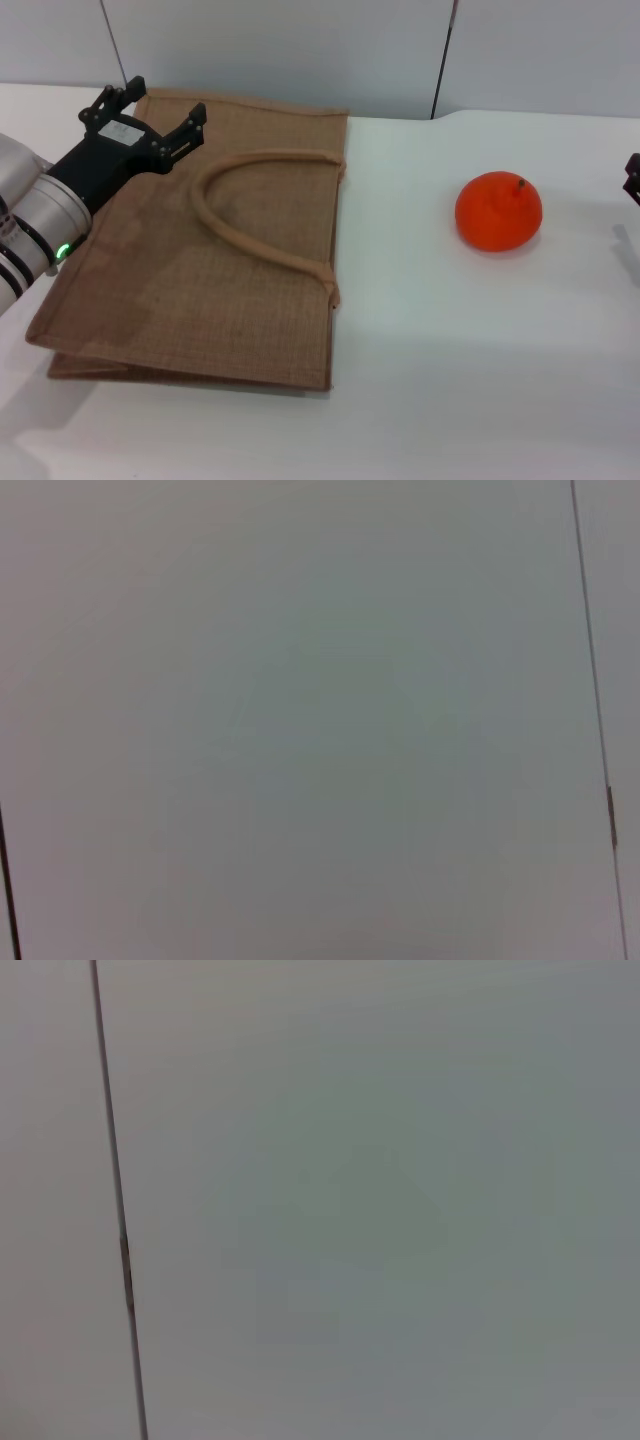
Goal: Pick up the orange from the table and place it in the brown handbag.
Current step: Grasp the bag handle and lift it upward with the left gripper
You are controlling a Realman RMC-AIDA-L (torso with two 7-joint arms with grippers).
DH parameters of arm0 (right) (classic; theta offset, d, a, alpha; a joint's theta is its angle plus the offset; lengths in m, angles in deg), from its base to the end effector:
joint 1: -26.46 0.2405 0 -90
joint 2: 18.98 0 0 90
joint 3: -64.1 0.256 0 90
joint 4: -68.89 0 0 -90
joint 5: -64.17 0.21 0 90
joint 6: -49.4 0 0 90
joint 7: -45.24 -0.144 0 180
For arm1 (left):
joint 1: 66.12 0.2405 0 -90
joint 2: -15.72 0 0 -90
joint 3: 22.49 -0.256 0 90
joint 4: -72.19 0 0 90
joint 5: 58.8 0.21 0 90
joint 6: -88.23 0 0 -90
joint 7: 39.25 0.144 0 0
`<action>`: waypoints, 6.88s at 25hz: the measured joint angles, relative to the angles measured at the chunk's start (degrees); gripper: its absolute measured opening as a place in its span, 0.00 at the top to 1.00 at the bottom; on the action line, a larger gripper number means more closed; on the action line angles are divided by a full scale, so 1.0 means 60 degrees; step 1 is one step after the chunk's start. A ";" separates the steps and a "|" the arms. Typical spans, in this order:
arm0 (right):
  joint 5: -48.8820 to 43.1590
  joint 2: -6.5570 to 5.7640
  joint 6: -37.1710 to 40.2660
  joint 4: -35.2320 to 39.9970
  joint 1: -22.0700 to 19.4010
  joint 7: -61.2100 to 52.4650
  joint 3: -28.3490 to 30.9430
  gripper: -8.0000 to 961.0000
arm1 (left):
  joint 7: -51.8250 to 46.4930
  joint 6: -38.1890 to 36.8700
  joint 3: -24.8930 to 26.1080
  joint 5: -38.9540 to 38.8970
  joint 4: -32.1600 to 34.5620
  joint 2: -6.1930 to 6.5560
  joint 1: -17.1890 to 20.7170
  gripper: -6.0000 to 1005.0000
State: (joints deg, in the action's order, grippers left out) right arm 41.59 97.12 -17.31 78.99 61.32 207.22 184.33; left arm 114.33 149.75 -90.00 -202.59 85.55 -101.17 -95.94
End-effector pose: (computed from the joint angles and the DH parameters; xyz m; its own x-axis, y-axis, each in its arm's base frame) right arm 0.3447 0.3486 -0.0034 0.6797 -0.0842 -0.7286 -0.7315 -0.1509 -0.6649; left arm -0.2976 0.3780 0.0070 0.7688 -0.0520 0.6374 0.5635 -0.4162 -0.7136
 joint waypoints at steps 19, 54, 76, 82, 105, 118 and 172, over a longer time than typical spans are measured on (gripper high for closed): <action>0.0000 0.0000 0.0079 -0.0014 0.0032 0.0001 0.0000 0.10 | -0.0049 0.0002 0.0001 0.0000 0.0014 0.0000 -0.0012 0.14; -0.0001 -0.0026 0.0513 -0.0014 0.0033 -0.0193 -0.0003 0.10 | -0.6571 -0.2735 -0.0192 0.5117 0.4945 0.0078 0.1421 0.15; -0.0024 -0.0029 0.0512 -0.0013 0.0023 -0.0248 -0.0087 0.10 | -1.0836 -0.2142 -0.0100 1.0828 0.6942 0.0097 0.1502 0.17; -0.0030 -0.0029 0.0512 0.0029 0.0008 -0.0248 -0.0088 0.10 | -1.1063 -0.2242 0.0219 1.1057 0.7206 0.0060 0.1684 0.17; -0.0118 0.0015 0.0049 0.0090 0.0045 -0.0263 -0.0119 0.10 | -1.0713 -0.2880 0.0302 1.1278 0.6316 0.0045 0.1016 0.18; -0.0118 0.0009 0.0043 0.0088 0.0016 -0.0410 -0.0135 0.10 | -1.0629 -0.2925 0.0280 1.1359 0.5556 0.0026 0.0629 0.30; -0.0133 0.0035 -0.0716 0.0116 0.0057 -0.0641 -0.1020 0.10 | -1.0146 -0.3883 0.0355 1.0681 0.4041 0.0021 -0.0098 0.30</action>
State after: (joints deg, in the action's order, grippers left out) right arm 40.79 97.33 -21.60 79.69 61.67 203.37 178.21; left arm 53.46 126.45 -87.87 -138.51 109.80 -101.05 -96.53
